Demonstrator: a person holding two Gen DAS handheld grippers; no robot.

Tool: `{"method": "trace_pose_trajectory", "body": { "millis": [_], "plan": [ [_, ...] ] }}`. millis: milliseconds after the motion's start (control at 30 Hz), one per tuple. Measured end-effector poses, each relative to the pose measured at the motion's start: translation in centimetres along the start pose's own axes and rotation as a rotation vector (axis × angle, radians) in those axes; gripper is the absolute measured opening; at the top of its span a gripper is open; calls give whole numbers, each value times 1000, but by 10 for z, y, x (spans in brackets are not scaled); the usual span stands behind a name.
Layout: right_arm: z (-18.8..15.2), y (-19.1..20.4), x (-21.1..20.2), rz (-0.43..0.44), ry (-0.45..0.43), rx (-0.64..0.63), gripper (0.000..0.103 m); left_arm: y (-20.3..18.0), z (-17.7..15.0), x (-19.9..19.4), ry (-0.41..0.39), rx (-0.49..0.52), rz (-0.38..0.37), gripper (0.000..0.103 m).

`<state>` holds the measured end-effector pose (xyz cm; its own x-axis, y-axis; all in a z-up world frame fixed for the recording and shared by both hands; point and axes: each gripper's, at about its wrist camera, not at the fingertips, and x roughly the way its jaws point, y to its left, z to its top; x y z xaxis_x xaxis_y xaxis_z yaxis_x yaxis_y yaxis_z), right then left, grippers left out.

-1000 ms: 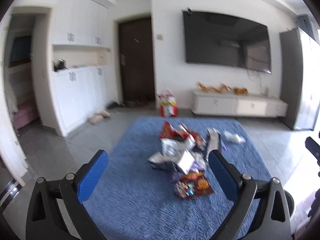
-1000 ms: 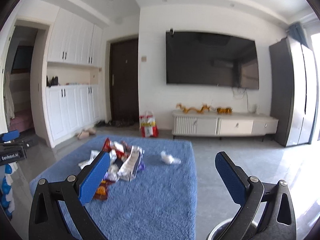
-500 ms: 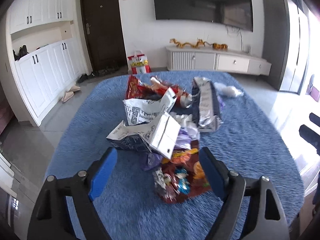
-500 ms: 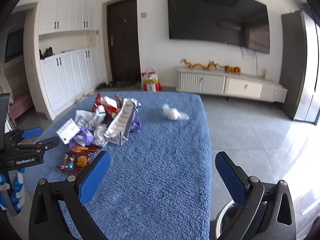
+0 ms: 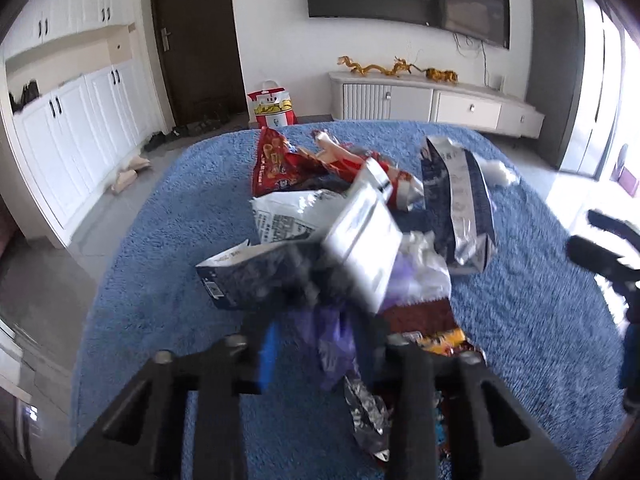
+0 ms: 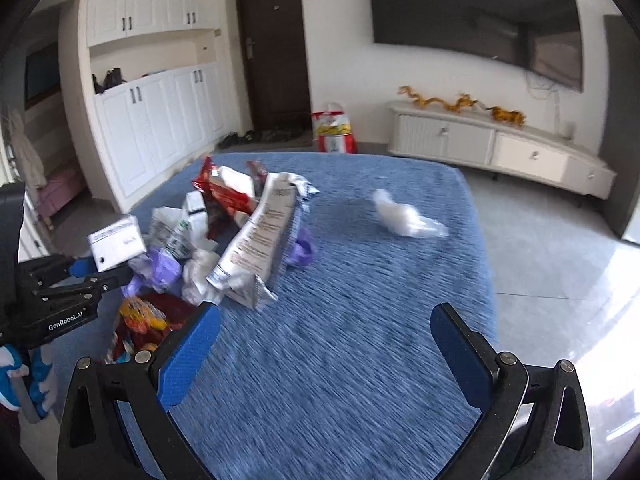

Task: Collect trash
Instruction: 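Lower the left tool onto the white paper bag and close it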

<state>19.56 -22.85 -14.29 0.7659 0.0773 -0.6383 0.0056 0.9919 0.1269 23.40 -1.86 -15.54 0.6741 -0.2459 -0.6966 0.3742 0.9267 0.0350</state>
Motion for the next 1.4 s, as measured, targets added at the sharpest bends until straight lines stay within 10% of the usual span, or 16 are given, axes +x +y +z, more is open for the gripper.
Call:
{"method": "trace_pose_trajectory", "body": {
  "millis": [333,400,500,933,1400],
  "plan": [
    [33,0,70,160,58,109,95,26,14,11,3,-18,-96,19],
    [31,-1,77,169,80,123,95,25,16,12,-4,5,-114,47],
    [19,-5,86,203,128,177,92,19,20,7,-48,44,-157,63],
    [13,-4,104,318,165,245,80,-31,33,25,-73,341,-114,63],
    [20,-7,112,454,180,295,48,-9,45,46,-3,250,-135,41]
  ]
}}
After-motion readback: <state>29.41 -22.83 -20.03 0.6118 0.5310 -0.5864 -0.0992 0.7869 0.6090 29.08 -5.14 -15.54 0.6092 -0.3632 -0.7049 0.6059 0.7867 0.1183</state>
